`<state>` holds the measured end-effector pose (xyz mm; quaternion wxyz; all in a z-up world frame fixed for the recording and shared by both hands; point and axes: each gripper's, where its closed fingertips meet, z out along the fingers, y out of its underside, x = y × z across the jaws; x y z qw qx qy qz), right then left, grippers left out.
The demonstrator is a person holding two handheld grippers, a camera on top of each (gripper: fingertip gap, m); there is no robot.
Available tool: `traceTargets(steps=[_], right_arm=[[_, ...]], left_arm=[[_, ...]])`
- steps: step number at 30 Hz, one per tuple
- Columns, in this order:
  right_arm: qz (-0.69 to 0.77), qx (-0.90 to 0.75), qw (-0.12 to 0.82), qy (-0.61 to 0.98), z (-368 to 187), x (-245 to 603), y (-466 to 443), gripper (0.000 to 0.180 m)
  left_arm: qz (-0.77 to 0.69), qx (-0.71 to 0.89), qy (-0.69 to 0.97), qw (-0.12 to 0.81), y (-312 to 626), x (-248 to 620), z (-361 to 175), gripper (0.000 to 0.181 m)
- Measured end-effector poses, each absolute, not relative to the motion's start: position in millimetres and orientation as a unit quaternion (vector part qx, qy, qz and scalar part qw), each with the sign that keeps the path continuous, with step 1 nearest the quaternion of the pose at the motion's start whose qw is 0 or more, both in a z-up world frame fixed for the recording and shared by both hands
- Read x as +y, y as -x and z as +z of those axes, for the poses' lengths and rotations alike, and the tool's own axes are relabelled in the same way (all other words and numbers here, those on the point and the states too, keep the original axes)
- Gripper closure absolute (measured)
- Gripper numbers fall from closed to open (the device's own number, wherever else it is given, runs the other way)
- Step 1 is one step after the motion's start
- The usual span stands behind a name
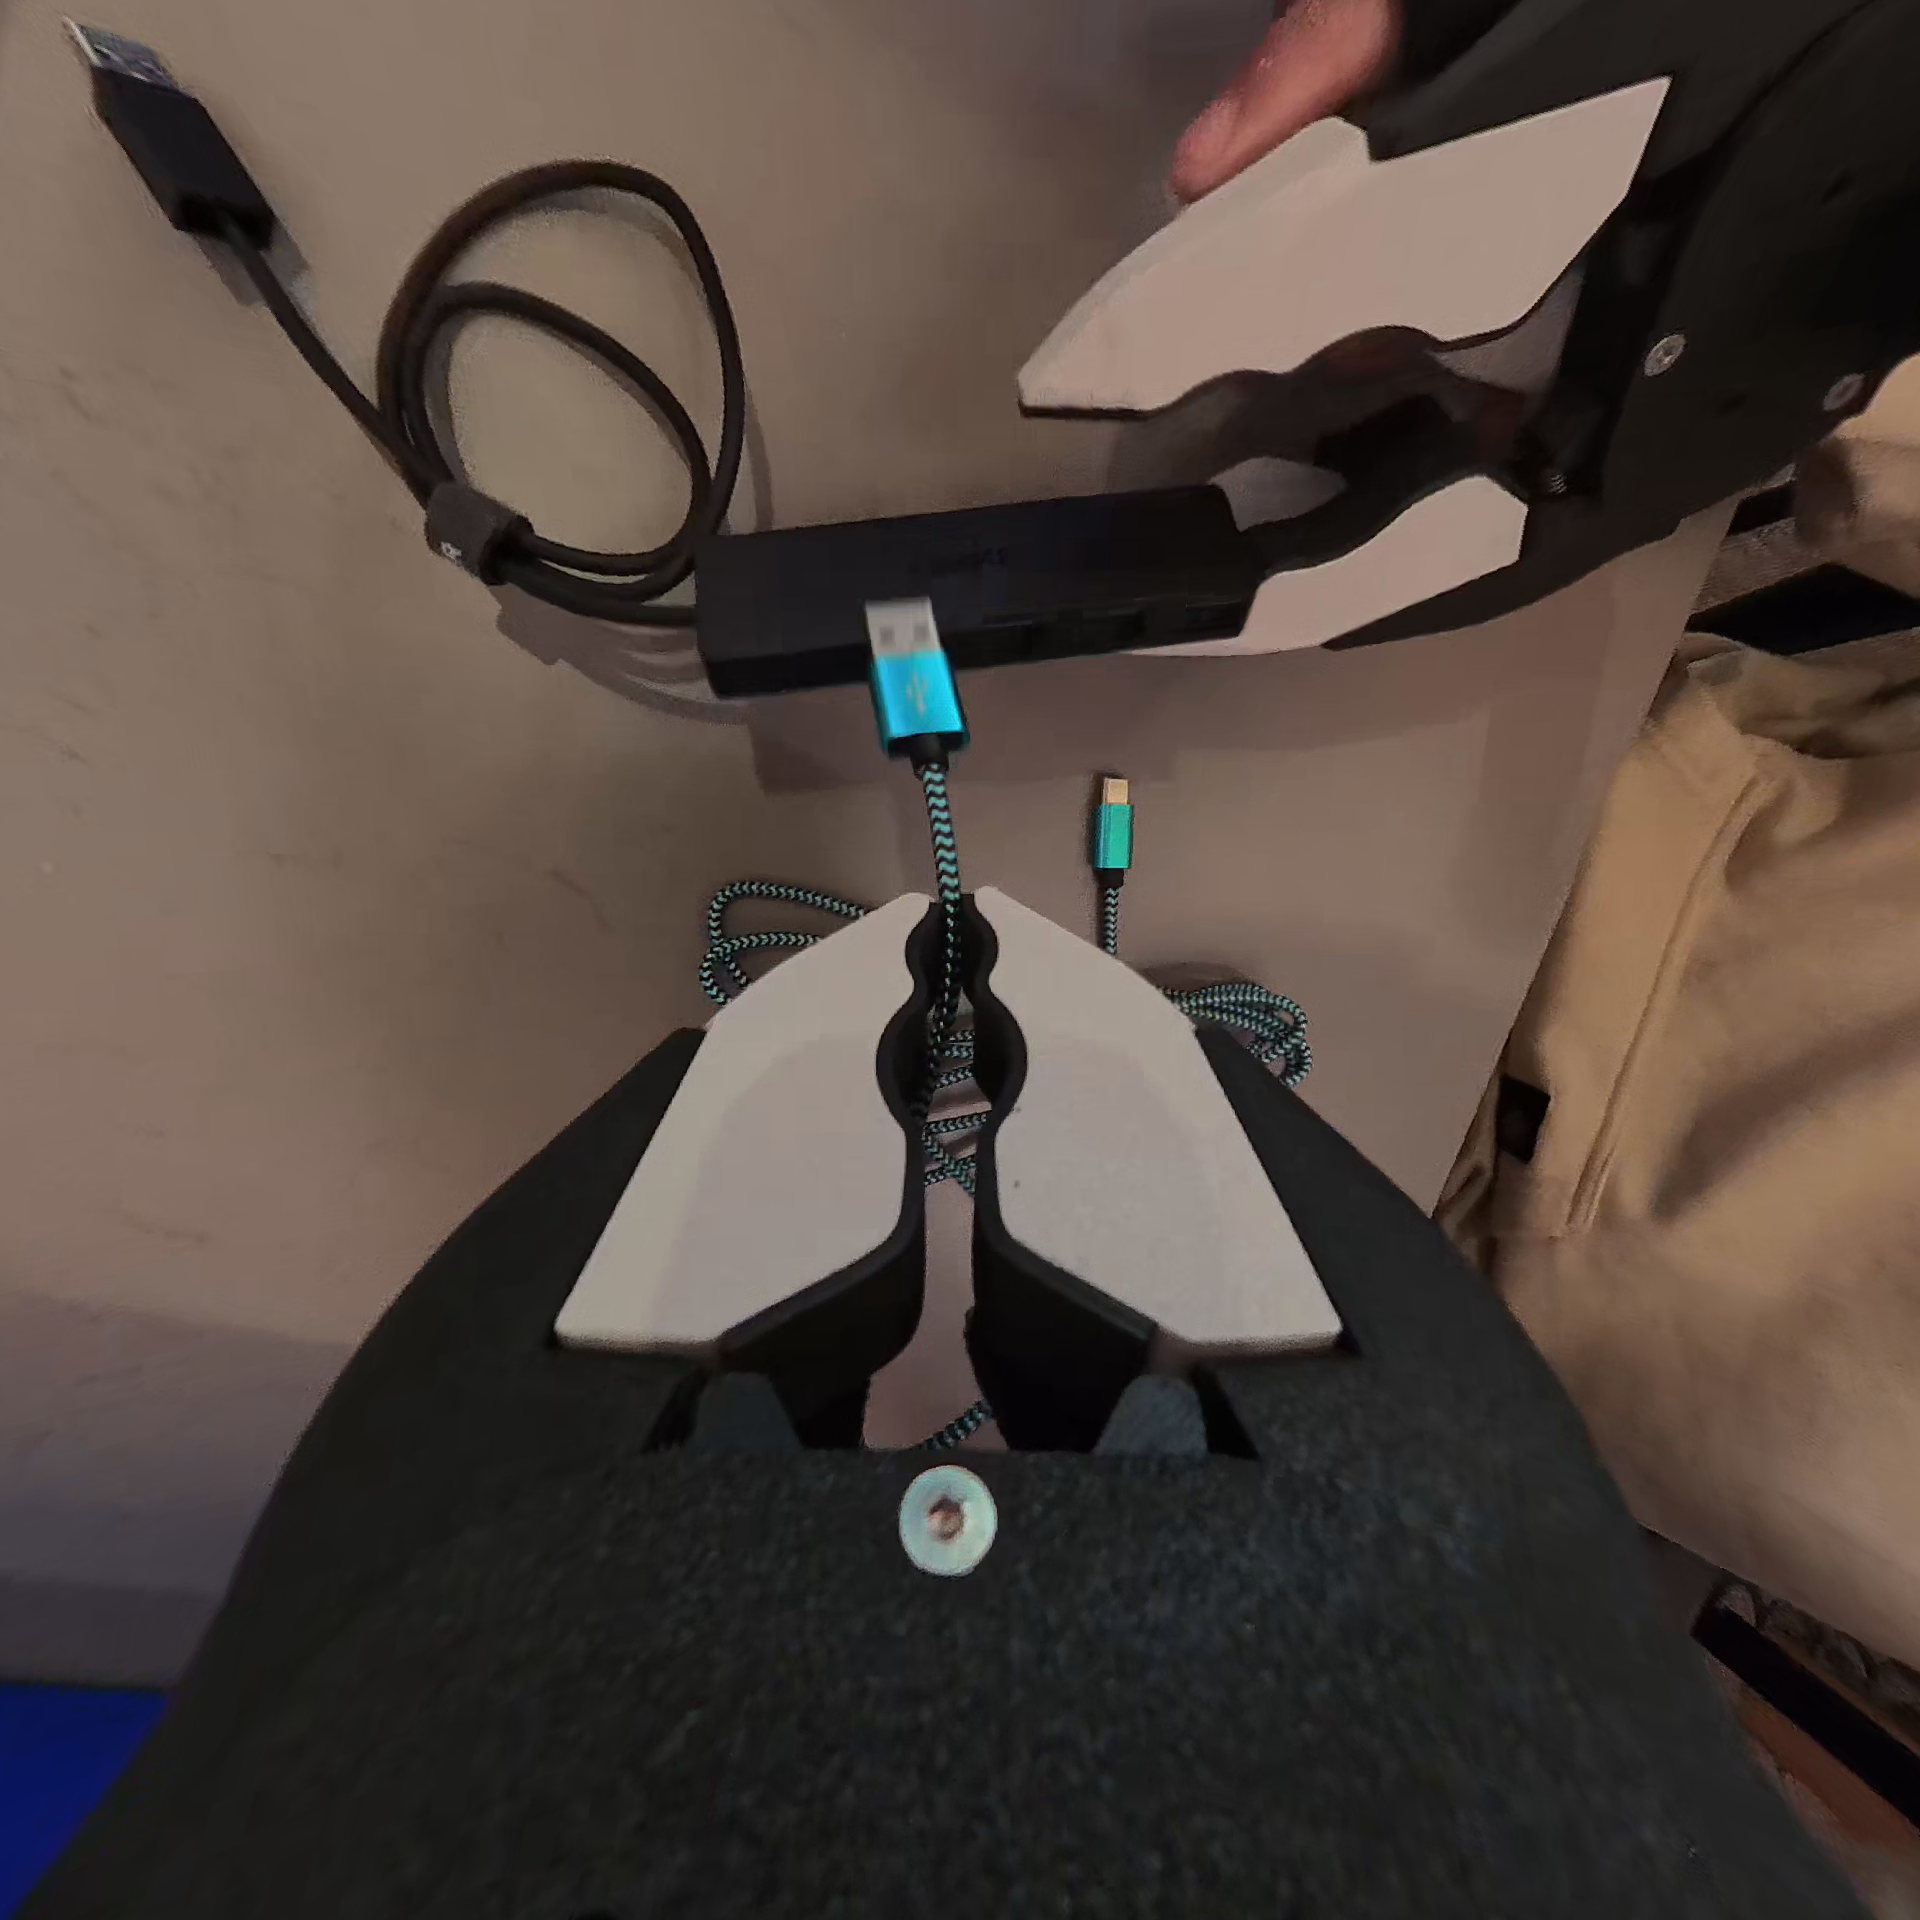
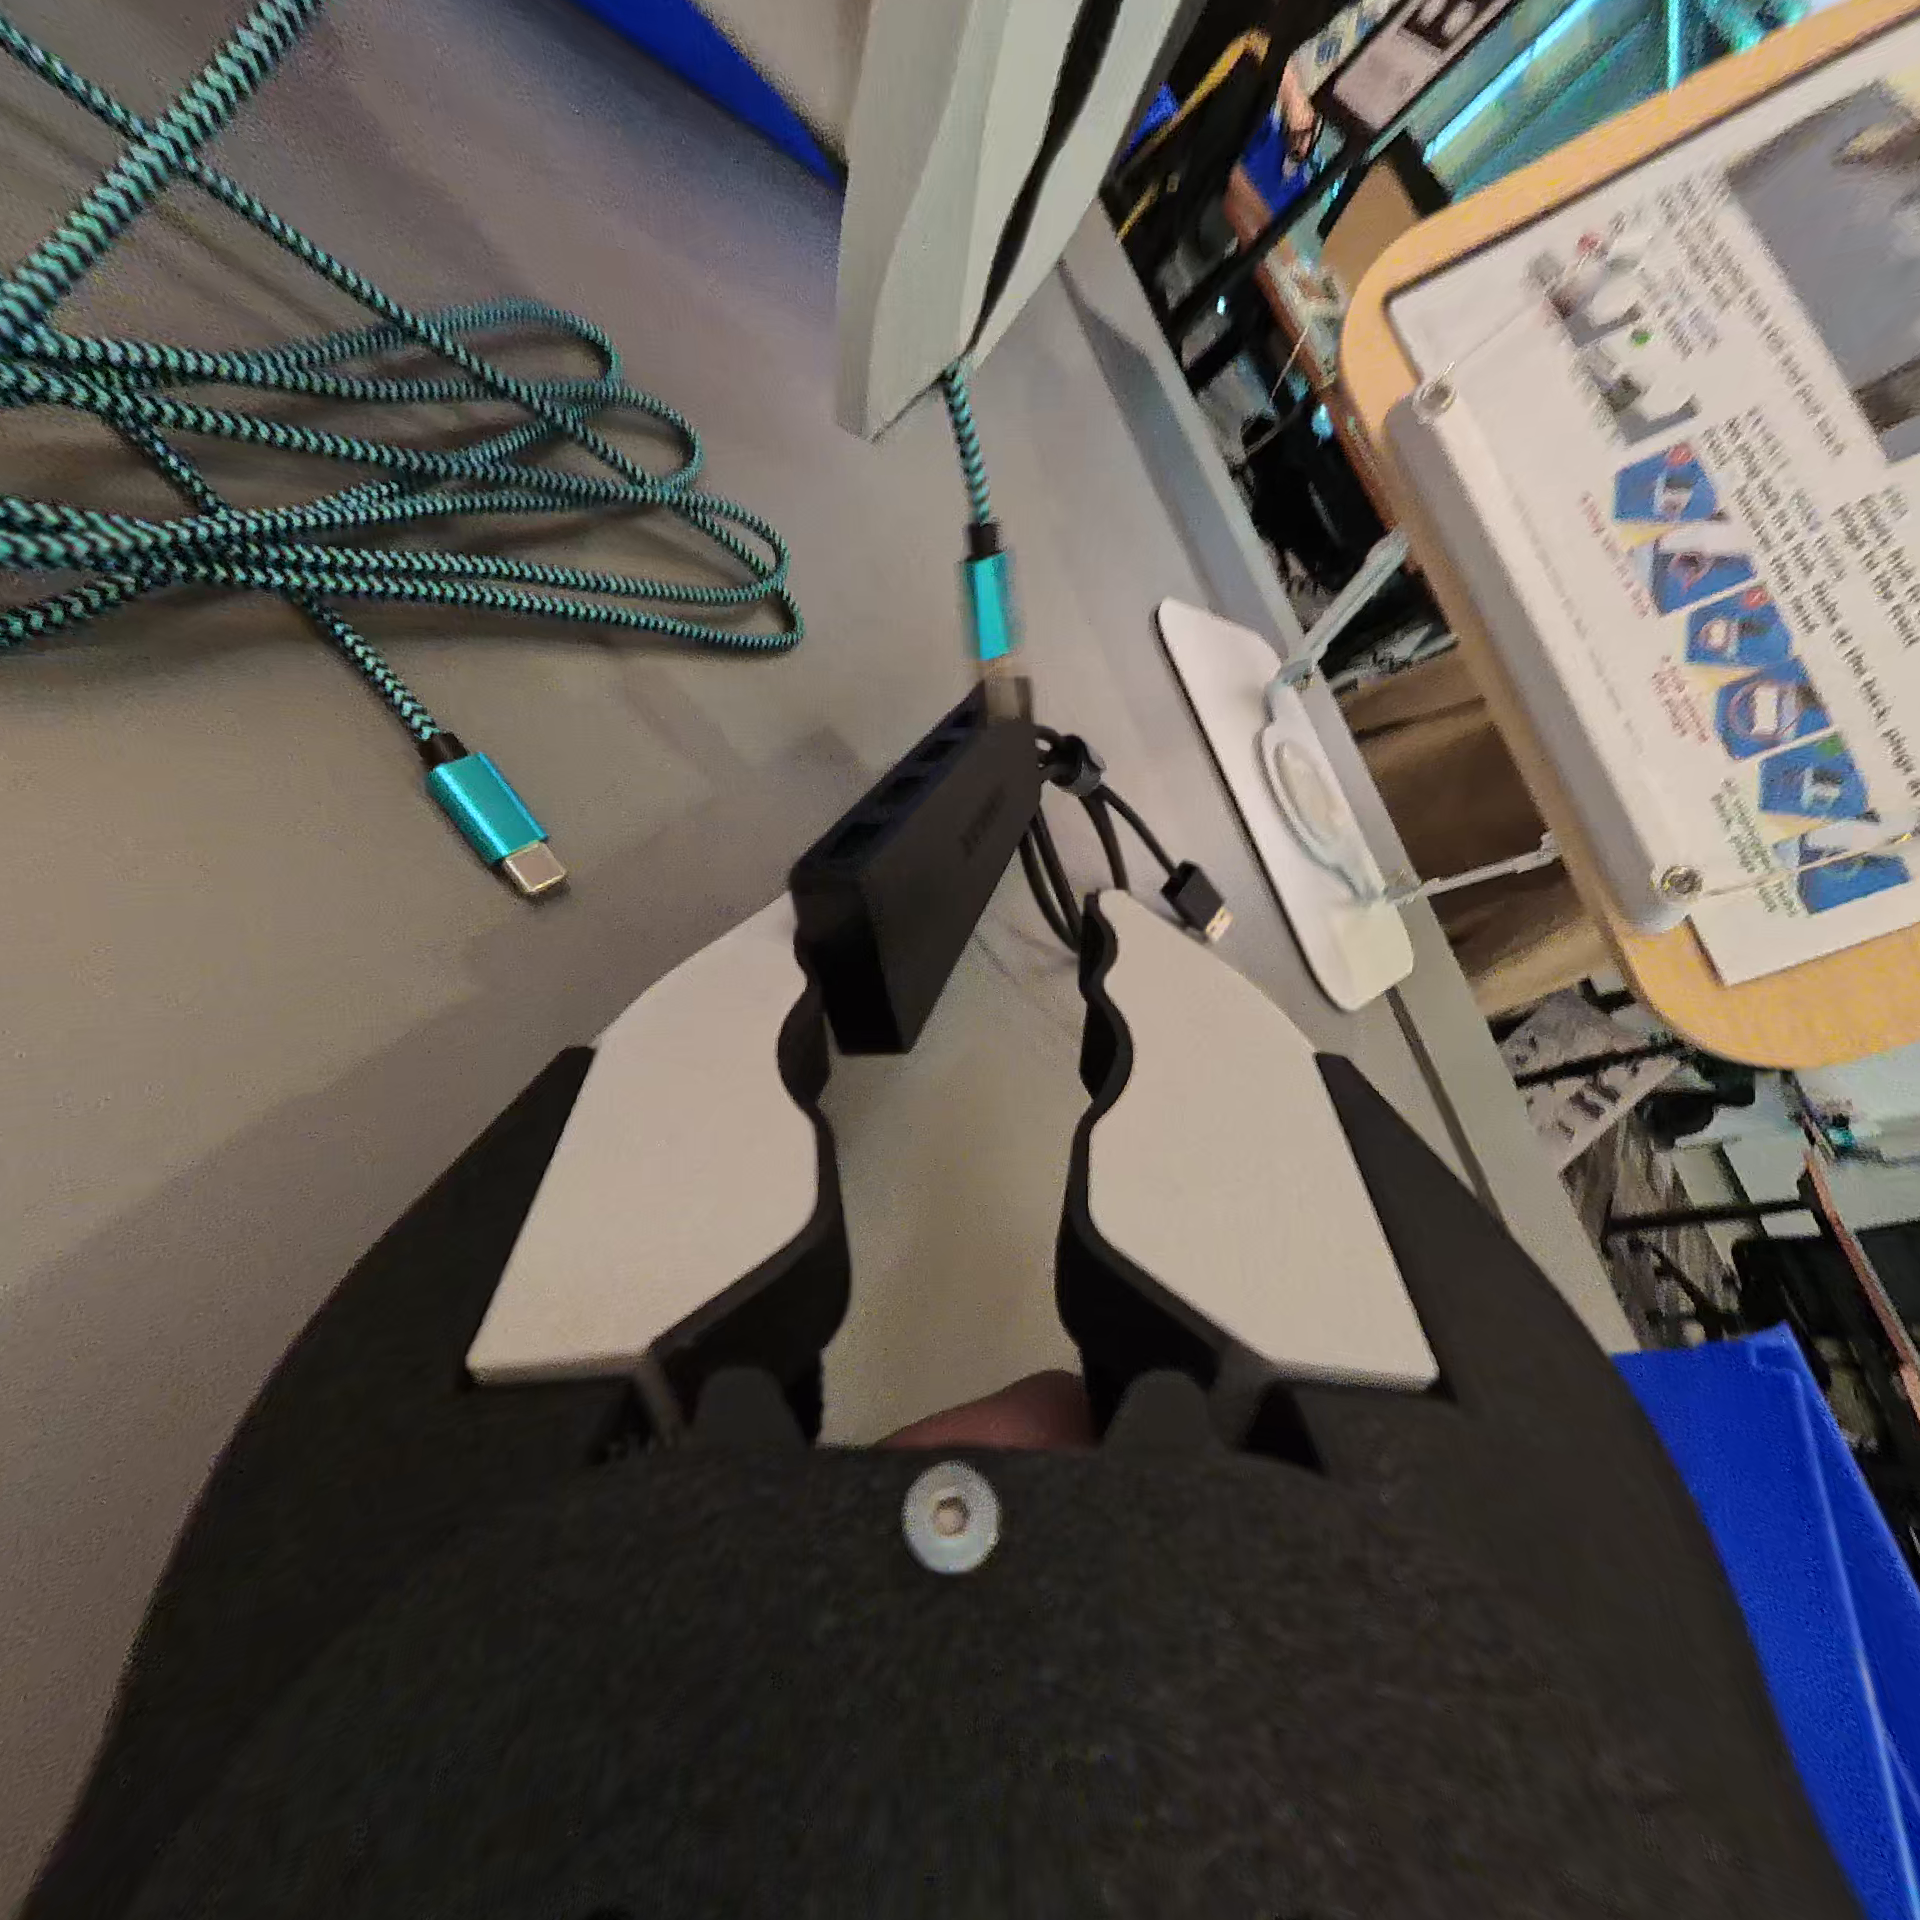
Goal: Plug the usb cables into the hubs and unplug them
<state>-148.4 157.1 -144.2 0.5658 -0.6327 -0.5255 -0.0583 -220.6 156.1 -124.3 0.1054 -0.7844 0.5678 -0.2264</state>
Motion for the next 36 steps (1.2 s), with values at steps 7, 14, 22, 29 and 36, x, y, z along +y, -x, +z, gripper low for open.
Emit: traceTargets(steps=[7,14,22,29,36], right_arm=[[-0.079,-0.518,0.522,0.673,-158.8,156.3,152.6,0.127],[-0.049,-0.51,0.53,0.676,-153.0,156.1,145.4,0.169],[0.003,-0.465,0.537,0.703,-147.7,155.4,137.4,0.168],[-0.005,-0.461,0.496,0.736,-161.2,157.1,133.1,0.169],[-0.006,-0.457,0.488,0.743,-163.7,159.6,129.0,0.169]], left_arm=[[-0.214,0.579,0.78,0.097,215.1,150.9,-123.7,0.179],[-0.215,0.557,0.796,0.101,226.7,153.4,-120.5,0.179],[-0.166,0.574,0.802,0.029,235.1,142.5,-106.1,0.179],[-0.109,0.555,0.821,-0.083,229.9,146.1,-108.7,0.179],[-0.132,0.494,0.851,-0.122,209.5,158.0,-122.5,0.179]])
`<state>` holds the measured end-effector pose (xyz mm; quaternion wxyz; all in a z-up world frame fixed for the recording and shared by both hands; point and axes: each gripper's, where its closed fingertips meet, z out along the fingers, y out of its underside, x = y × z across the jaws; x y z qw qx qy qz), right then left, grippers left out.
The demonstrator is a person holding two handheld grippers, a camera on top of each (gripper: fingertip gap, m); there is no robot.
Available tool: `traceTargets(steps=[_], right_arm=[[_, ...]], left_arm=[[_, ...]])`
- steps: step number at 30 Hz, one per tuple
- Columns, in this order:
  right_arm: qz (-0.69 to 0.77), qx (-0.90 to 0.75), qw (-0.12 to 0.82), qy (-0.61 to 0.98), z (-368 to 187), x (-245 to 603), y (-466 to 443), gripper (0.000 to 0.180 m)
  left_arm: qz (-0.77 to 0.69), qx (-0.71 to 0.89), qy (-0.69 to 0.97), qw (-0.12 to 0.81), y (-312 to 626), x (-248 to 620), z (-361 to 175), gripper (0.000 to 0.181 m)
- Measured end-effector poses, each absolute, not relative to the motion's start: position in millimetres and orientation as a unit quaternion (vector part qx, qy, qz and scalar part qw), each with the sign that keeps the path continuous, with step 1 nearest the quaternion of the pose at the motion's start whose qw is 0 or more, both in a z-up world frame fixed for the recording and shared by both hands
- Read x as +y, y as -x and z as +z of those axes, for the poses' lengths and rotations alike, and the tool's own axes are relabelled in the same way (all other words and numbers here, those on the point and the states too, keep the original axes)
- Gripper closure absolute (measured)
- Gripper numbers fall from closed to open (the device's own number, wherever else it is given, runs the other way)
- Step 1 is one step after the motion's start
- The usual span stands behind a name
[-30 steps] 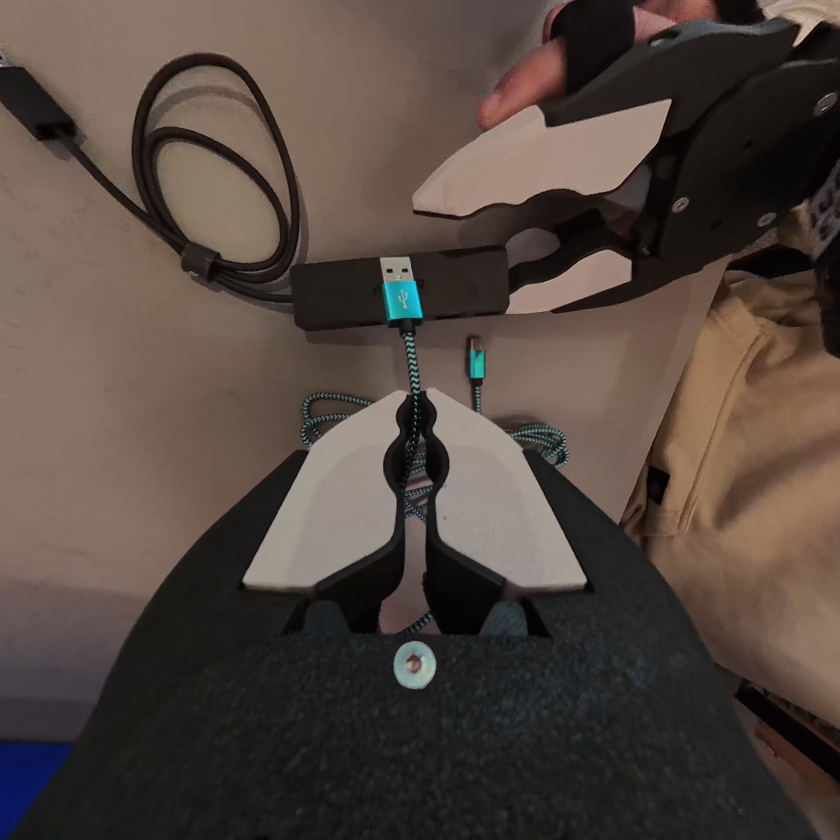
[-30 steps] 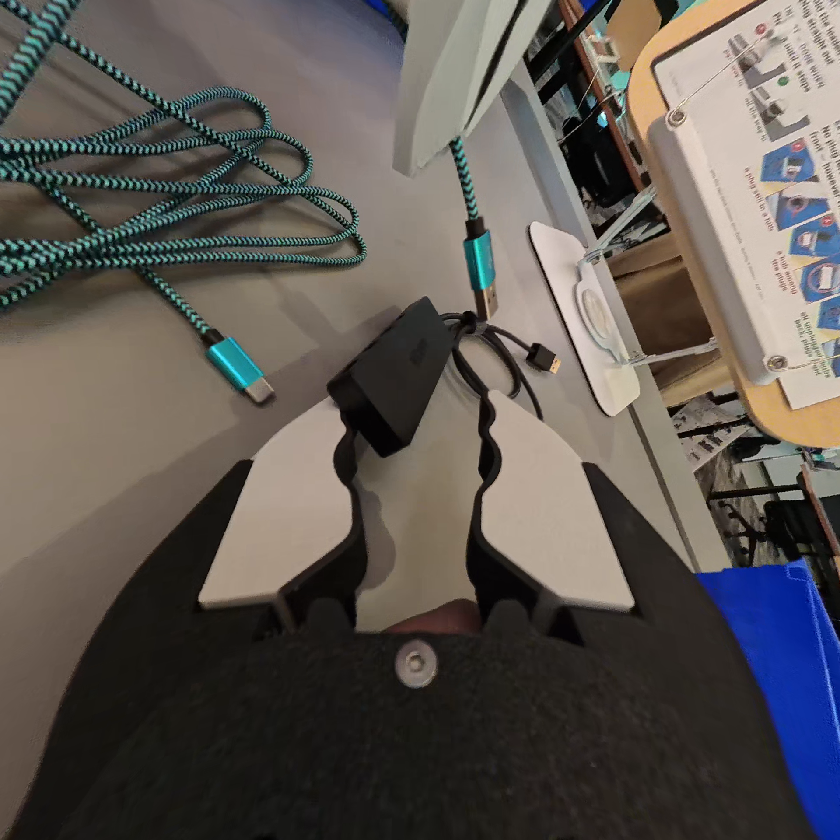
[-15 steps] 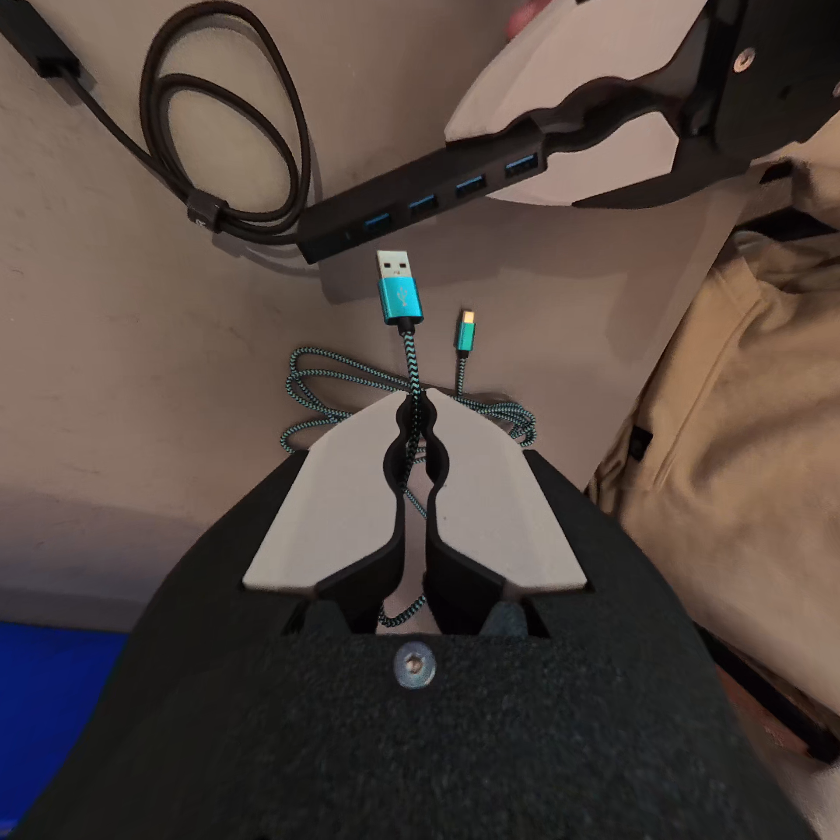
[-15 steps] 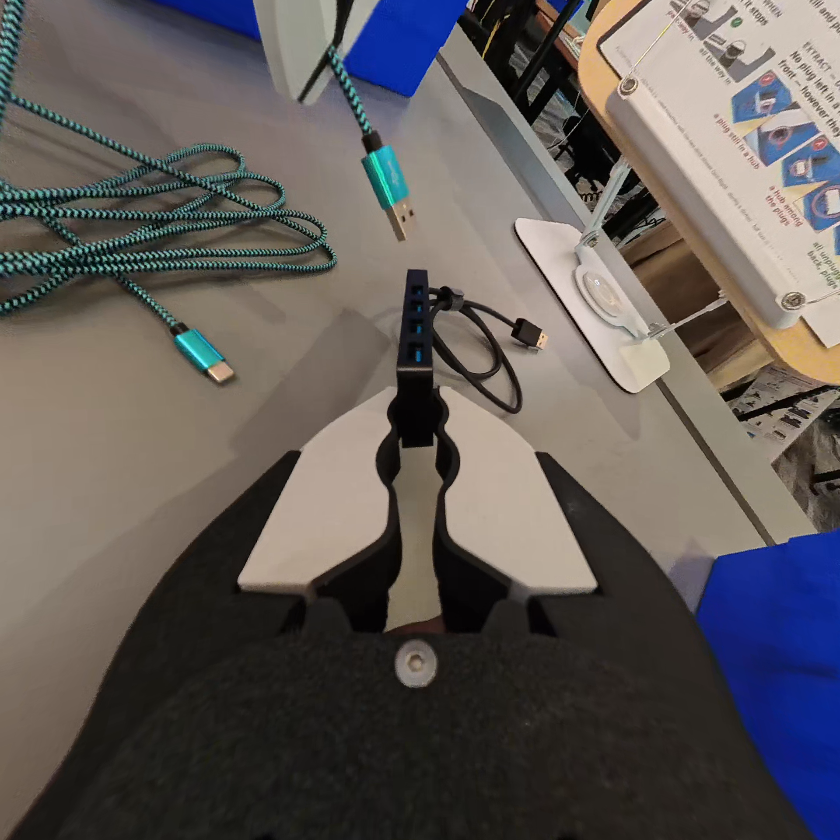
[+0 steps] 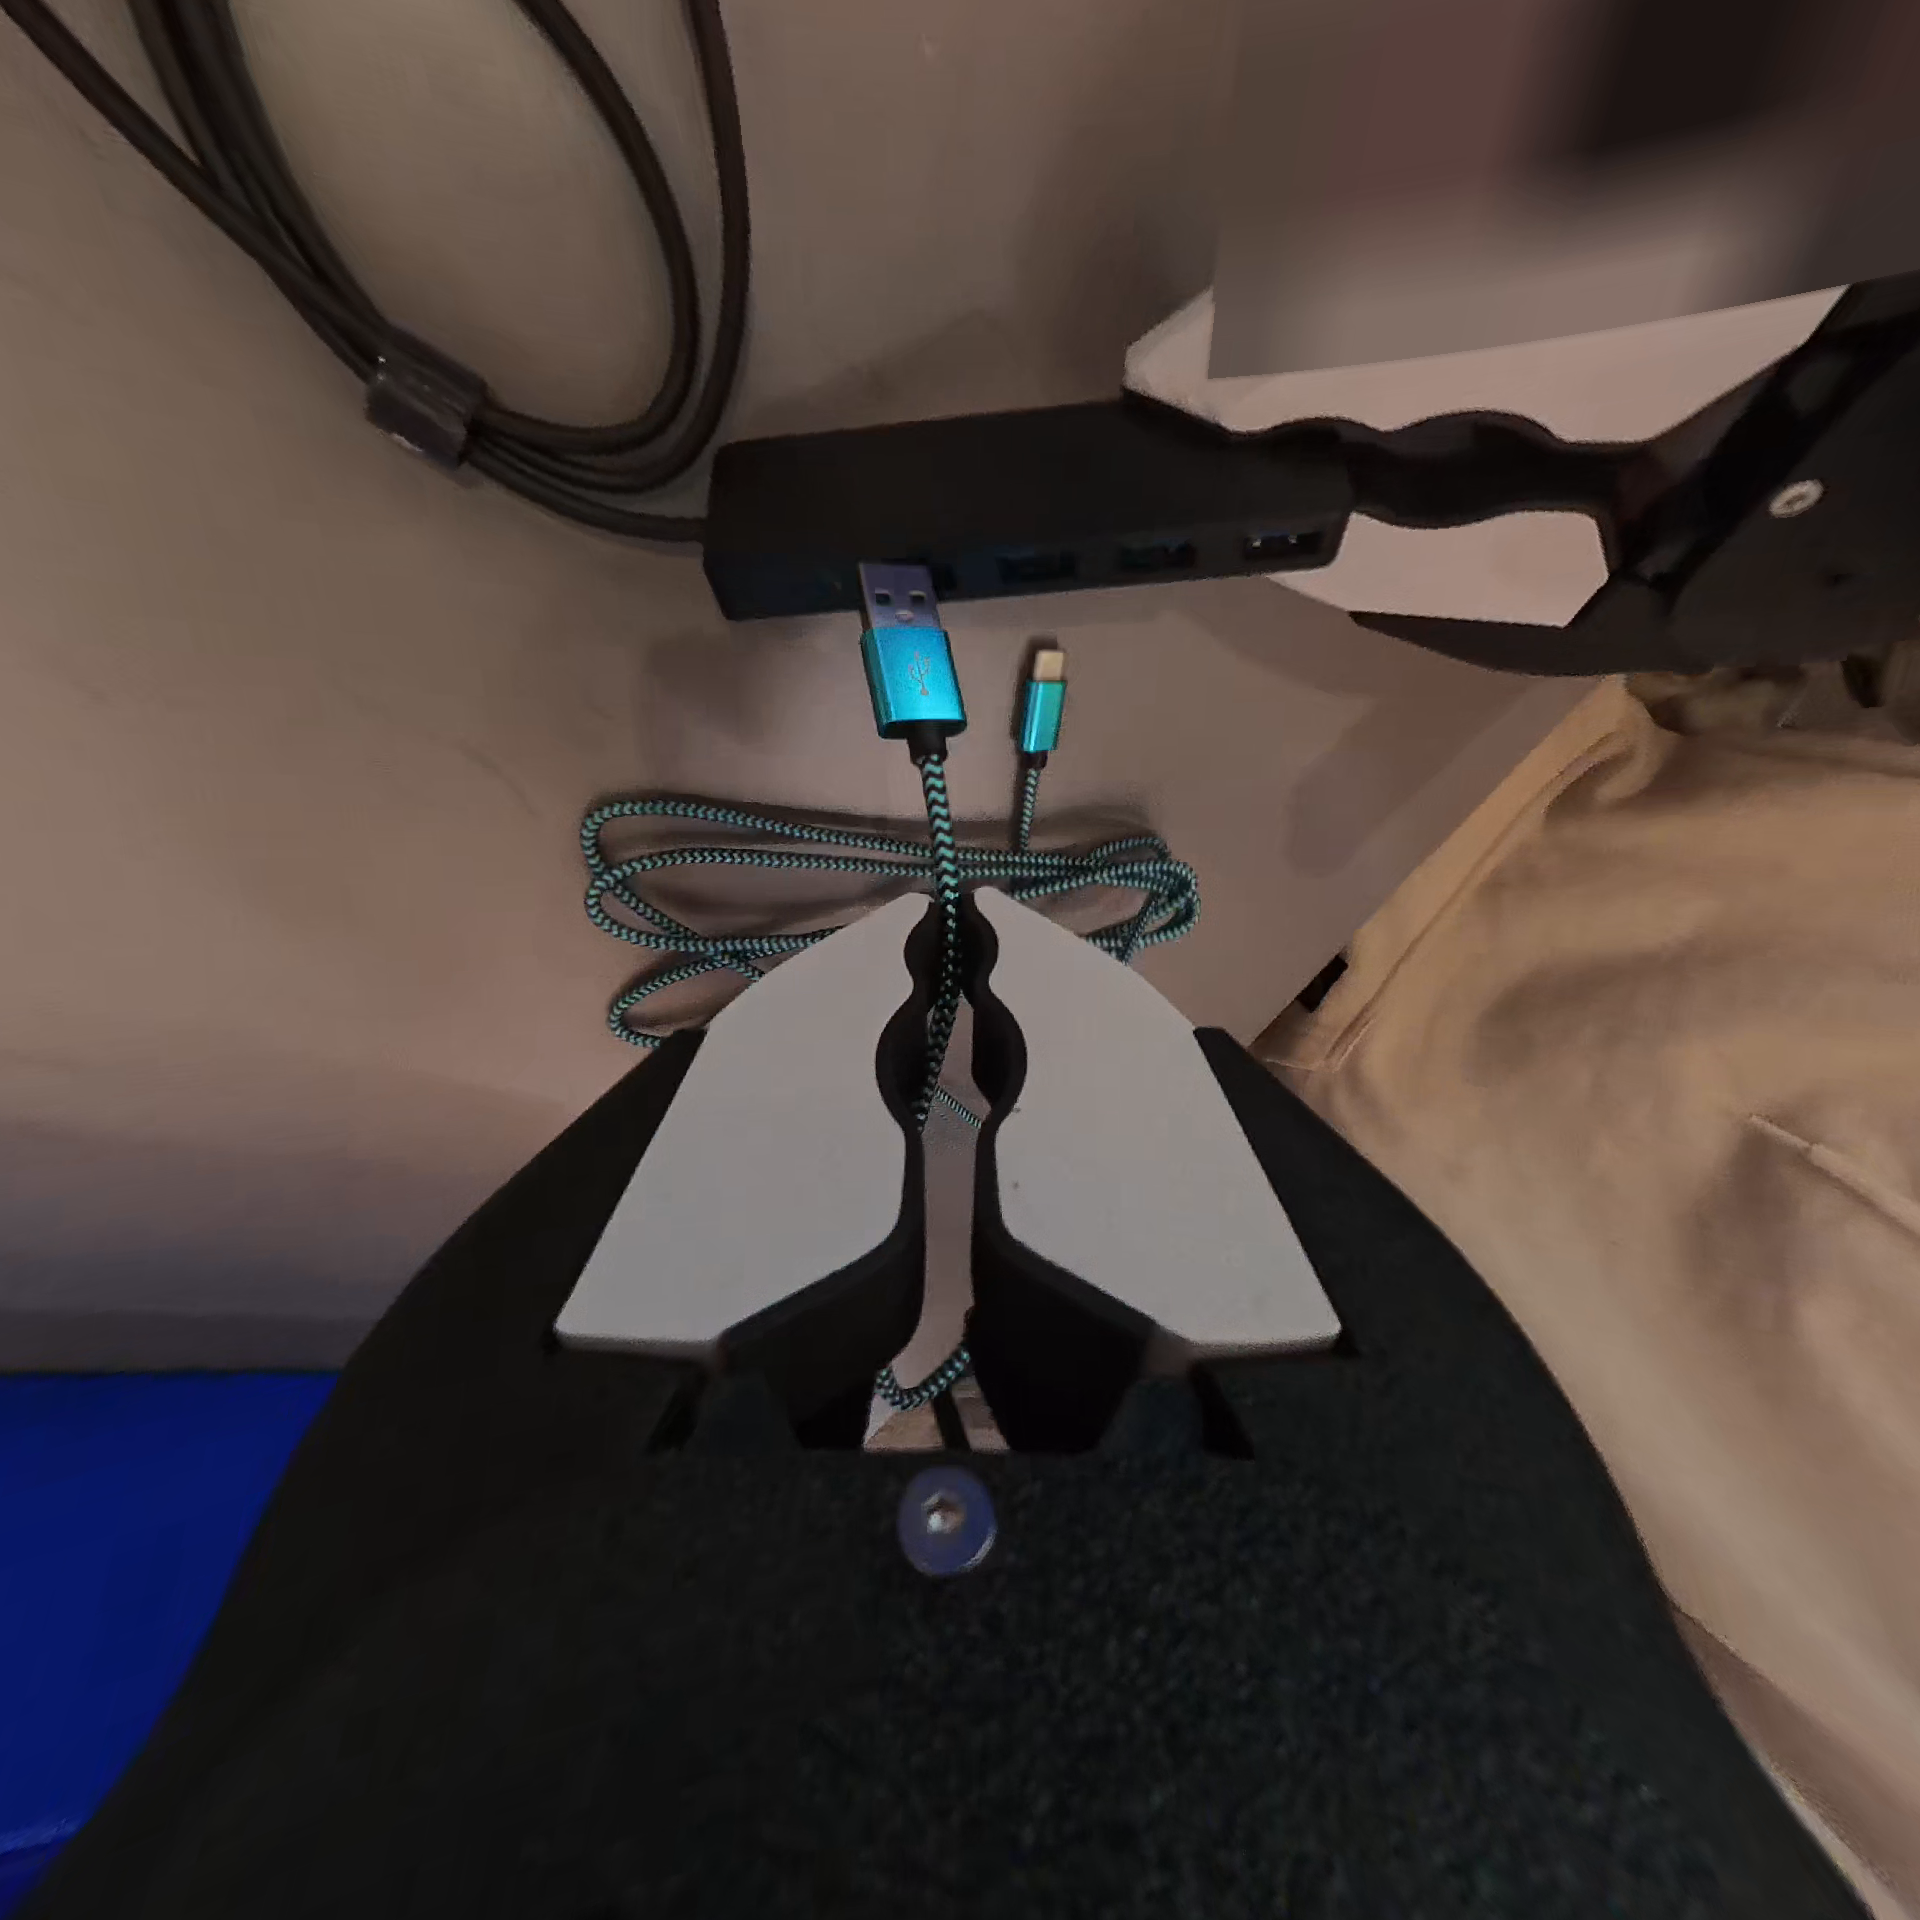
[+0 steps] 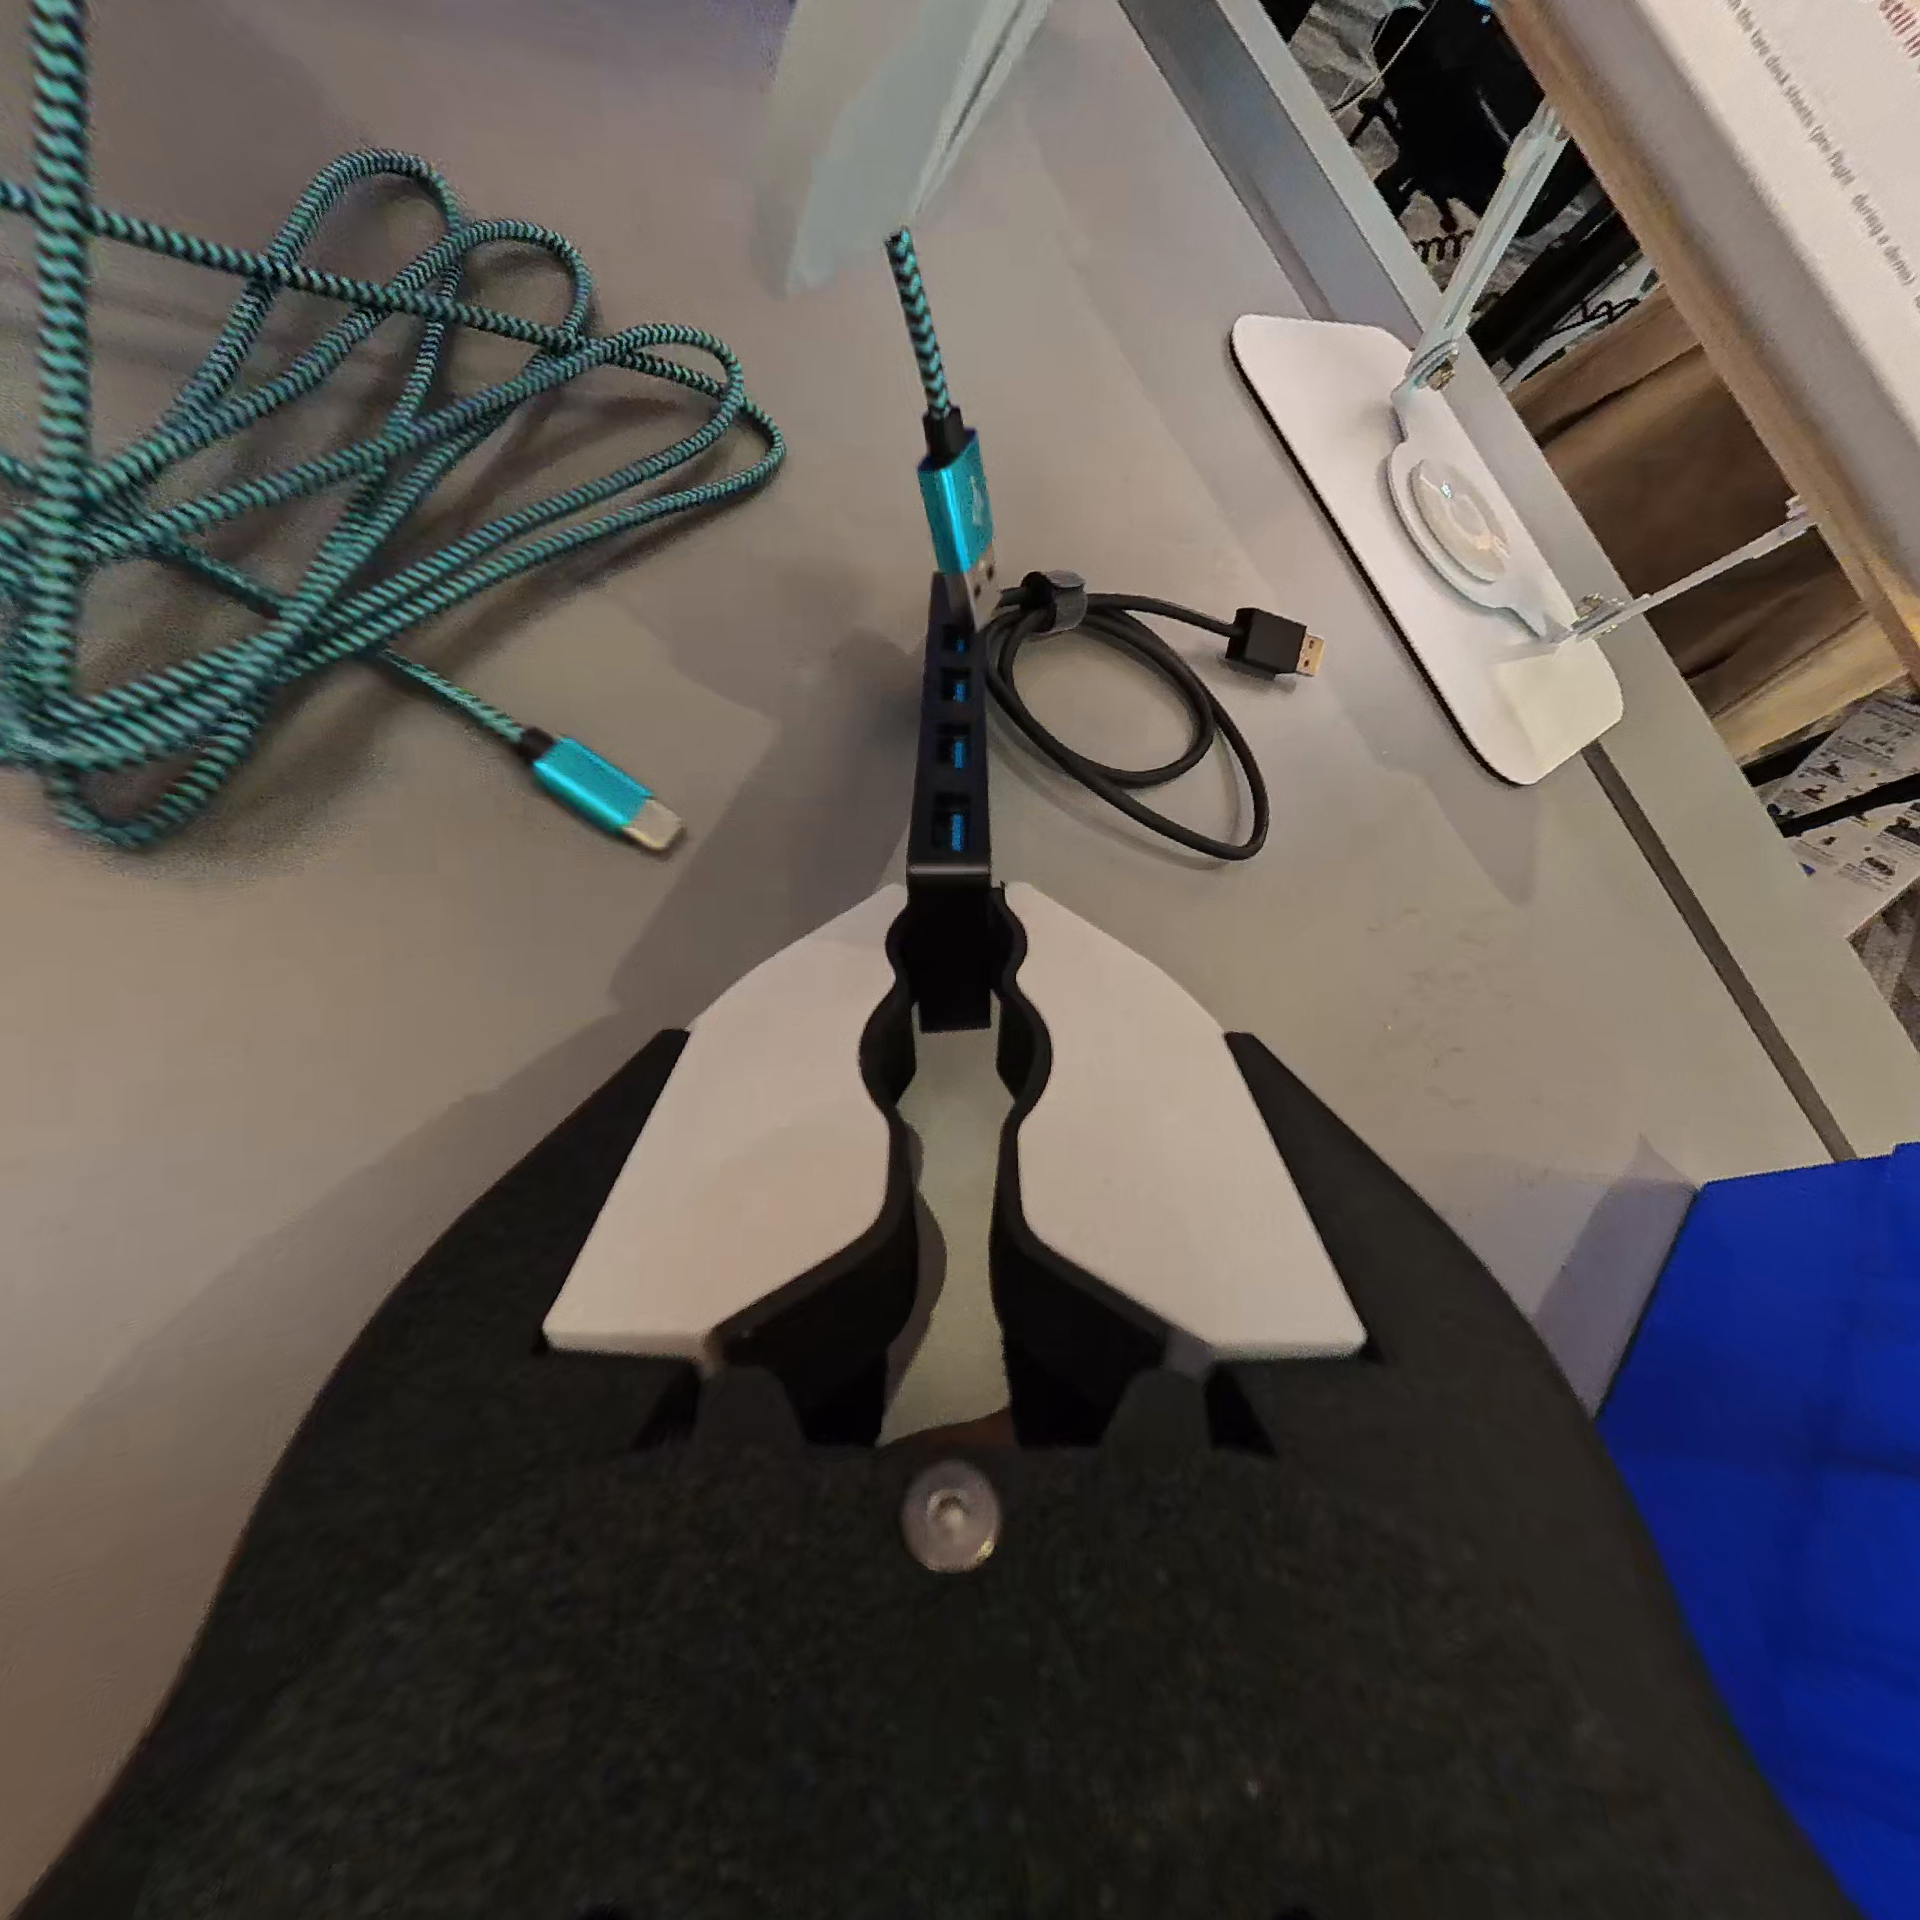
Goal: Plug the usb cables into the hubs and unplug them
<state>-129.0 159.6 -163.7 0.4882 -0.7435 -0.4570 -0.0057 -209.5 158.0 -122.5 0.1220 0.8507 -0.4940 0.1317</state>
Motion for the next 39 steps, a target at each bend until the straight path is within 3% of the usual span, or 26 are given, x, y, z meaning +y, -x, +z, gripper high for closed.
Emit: traceTargets(steps=[25,39], right_arm=[[-0.042,-0.462,0.491,0.737,-165.3,162.5,125.0,0.169],[-0.046,-0.469,0.5,0.726,-162.9,162.0,124.7,0.169]], left_arm=[[0.269,-0.363,-0.874,0.179,195.0,136.6,-128.9,0.18],[0.293,-0.325,-0.886,0.152,194.3,152.1,-125.4,0.179]])
